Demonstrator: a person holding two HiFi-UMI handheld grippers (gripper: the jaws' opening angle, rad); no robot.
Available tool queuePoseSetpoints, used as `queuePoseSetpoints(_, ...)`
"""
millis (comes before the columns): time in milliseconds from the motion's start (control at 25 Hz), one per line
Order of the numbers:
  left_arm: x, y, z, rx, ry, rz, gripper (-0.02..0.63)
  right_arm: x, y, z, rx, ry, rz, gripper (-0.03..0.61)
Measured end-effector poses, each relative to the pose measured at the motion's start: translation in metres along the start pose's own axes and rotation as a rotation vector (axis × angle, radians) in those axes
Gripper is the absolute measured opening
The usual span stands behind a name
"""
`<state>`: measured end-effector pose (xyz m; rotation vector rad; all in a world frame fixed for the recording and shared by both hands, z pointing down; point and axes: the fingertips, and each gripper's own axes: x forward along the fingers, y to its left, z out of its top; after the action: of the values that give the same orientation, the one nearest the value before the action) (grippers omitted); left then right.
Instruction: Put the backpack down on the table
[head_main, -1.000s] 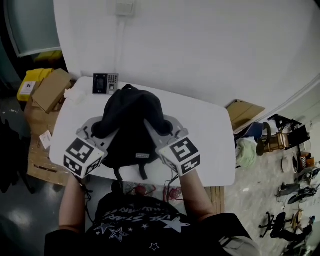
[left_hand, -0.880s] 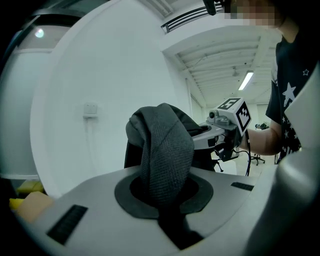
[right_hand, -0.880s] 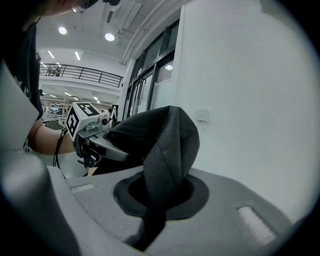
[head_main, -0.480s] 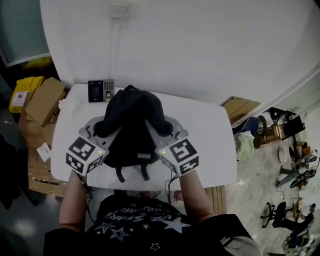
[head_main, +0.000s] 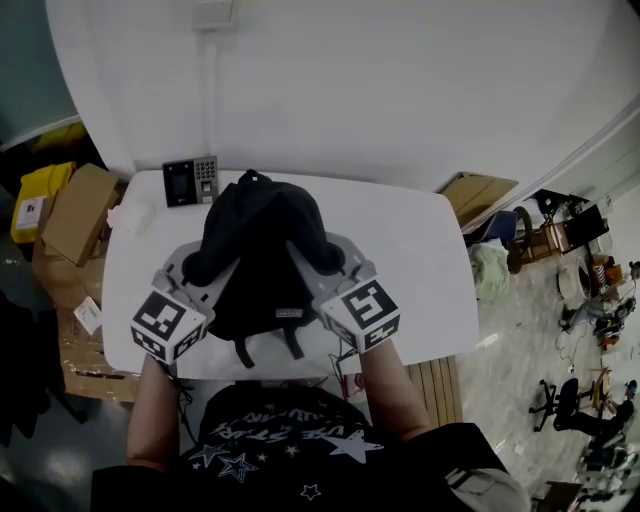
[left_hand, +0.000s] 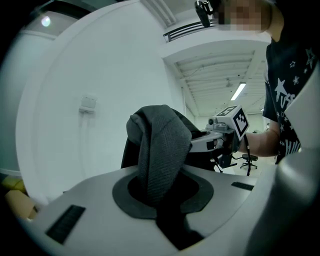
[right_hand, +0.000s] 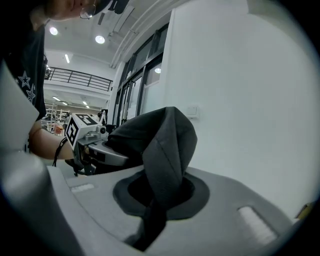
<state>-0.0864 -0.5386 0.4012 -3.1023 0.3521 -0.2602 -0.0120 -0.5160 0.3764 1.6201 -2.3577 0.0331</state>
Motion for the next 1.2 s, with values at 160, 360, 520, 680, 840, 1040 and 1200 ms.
queuePoseSetpoints(160, -0.003, -0.005, -0.002, 0.009, -0.018, 0.014, 0.052, -0.004, 0.001, -0.004, 0.012, -0.015, -0.003, 0.043)
queuePoseSetpoints(360, -0.005, -0.009, -0.002, 0.024, -0.018, 0.049, 0.055, -0.011, 0.002, -0.006, 0.031, -0.025, 0.017, 0.065)
queuePoseSetpoints(520, -0.007, -0.008, -0.003, 0.015, -0.011, 0.108, 0.082, -0.013, 0.005, -0.009, 0.047, -0.018, 0.049, 0.11)
queuePoseSetpoints(680, -0.012, -0.004, -0.007, -0.034, 0.001, 0.182, 0.187, -0.015, 0.008, -0.011, 0.05, -0.008, 0.064, 0.209)
queuePoseSetpoints(840, -0.026, -0.002, -0.005, -0.039, -0.004, 0.281, 0.247, -0.033, -0.002, -0.009, 0.055, -0.044, 0.037, 0.21)
queuePoseSetpoints(1040, -0.043, -0.003, -0.007, -0.096, -0.013, 0.346, 0.318, -0.048, -0.005, -0.013, 0.061, -0.048, 0.066, 0.212)
queuePoseSetpoints(1200, -0.05, -0.009, -0.008, -0.095, 0.0, 0.389, 0.35, -0.052, 0.002, -0.014, 0.064, -0.057, 0.097, 0.283)
